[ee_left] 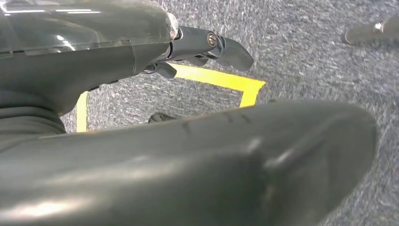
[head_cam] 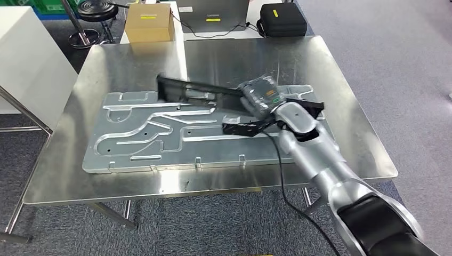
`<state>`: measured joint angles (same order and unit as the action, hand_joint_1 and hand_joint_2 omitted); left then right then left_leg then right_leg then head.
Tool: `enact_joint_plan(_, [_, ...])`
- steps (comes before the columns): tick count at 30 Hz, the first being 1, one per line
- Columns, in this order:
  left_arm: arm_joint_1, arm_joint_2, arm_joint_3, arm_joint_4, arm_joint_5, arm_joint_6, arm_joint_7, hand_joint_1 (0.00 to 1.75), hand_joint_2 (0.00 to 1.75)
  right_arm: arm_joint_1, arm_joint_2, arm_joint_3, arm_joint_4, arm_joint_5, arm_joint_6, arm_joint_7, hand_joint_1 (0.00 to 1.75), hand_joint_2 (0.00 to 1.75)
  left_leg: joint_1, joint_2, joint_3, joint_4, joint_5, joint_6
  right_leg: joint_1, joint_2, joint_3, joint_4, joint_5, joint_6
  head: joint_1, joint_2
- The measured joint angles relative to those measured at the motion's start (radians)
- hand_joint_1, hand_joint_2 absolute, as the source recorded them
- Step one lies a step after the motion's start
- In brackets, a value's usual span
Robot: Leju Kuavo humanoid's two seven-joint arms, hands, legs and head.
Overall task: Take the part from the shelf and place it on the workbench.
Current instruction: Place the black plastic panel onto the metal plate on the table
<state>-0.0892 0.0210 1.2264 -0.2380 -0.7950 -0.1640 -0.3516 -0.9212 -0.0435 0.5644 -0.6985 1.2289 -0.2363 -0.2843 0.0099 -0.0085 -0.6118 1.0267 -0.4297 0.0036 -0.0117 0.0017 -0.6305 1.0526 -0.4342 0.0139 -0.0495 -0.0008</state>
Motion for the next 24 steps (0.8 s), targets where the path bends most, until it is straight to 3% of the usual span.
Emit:
enact_joint_plan(4, [0.003,0.0,0.0,0.0,-0.008,-0.026,-0.027,0.0,0.0,-0.039,0.05,0.082,0.111,0.06,0.011,0.04,1.73,1.75,0.003,0.001,-0.005,0.009,-0.01,-0.024,0.003,0.002,0.009,-0.023,-0.002,-0.022,0.0,0.0])
enact_joint_plan(5, [0.003,0.0,0.0,0.0,-0.011,-0.031,-0.035,0.0,0.0,-0.049,0.061,0.099,0.133,0.07,0.015,0.049,1.73,1.75,0.004,0.001,-0.016,0.036,-0.028,-0.027,0.001,0.001,0.013,-0.027,0.0,-0.028,-0.001,0.0])
enact_joint_plan(7, [0.005,0.001,0.0,0.0,-0.016,-0.04,-0.05,0.0,0.0,-0.064,0.077,0.128,0.171,0.084,0.022,0.063,1.73,1.75,0.004,0.002,-0.065,0.15,-0.086,-0.032,0.001,-0.001,0.019,-0.03,-0.001,-0.038,-0.001,0.0])
enact_joint_plan(9, [0.009,0.001,-0.001,0.0,-0.021,-0.047,-0.062,0.0,0.87,-0.07,0.087,0.149,0.2,0.09,0.023,0.074,0.86,0.87,0.005,0.002,-0.12,0.268,-0.126,-0.036,0.003,0.001,0.022,-0.03,-0.003,-0.041,-0.001,0.0])
enact_joint_plan(10, [0.011,0.0,-0.001,0.0,-0.023,-0.051,-0.068,0.0,1.31,-0.071,0.091,0.157,0.211,0.093,0.02,0.079,0.43,0.44,0.006,0.003,-0.127,0.283,-0.121,-0.038,0.003,0.003,0.024,-0.029,-0.003,-0.041,-0.001,0.0])
enact_joint_plan(11, [0.012,0.0,-0.001,0.0,-0.025,-0.055,-0.073,0.0,1.75,-0.072,0.093,0.165,0.221,0.095,0.017,0.084,0.0,0.0,0.007,0.003,-0.115,0.257,-0.098,-0.038,0.003,0.004,0.027,-0.029,-0.004,-0.041,-0.001,0.0])
enact_joint_plan(14, [0.011,0.001,-0.002,0.0,-0.031,-0.06,-0.077,0.0,1.75,-0.071,0.097,0.182,0.246,0.102,0.009,0.096,0.0,0.0,0.009,0.002,-0.02,0.061,-0.016,-0.033,0.006,0.009,0.029,-0.023,-0.009,-0.033,-0.001,0.0])
enact_joint_plan(16, [0.01,0.001,-0.003,0.0,-0.035,-0.059,-0.069,0.0,1.75,-0.069,0.099,0.188,0.259,0.105,0.007,0.099,0.0,0.0,0.007,0.001,0.005,0.005,-0.006,-0.022,0.009,0.011,0.025,-0.019,-0.01,-0.022,0.001,0.0])
enact_joint_plan(18, [0.011,0.0,-0.005,0.0,-0.036,-0.056,-0.063,0.0,0.87,-0.068,0.101,0.191,0.268,0.104,0.004,0.098,0.0,0.0,0.005,0.001,0.004,0.002,-0.001,-0.009,0.009,0.012,0.022,-0.02,-0.008,-0.01,0.002,0.0])
enact_joint_plan(20, [0.01,0.0,-0.005,0.0,-0.035,-0.053,-0.063,0.0,0.0,-0.067,0.103,0.193,0.274,0.089,0.003,0.093,0.0,0.0,0.006,0.003,0.004,-0.003,0.005,0.003,0.006,0.009,0.011,0.005,-0.027,0.001,0.002,0.0])
enact_joint_plan(24, [0.008,0.0,-0.005,0.0,-0.032,-0.052,-0.063,0.0,0.0,-0.056,0.108,0.169,0.279,-0.011,0.004,0.036,0.0,0.0,0.008,0.004,0.003,-0.006,0.008,0.012,0.003,0.005,-0.097,0.232,-0.135,0.015,0.002,0.0])
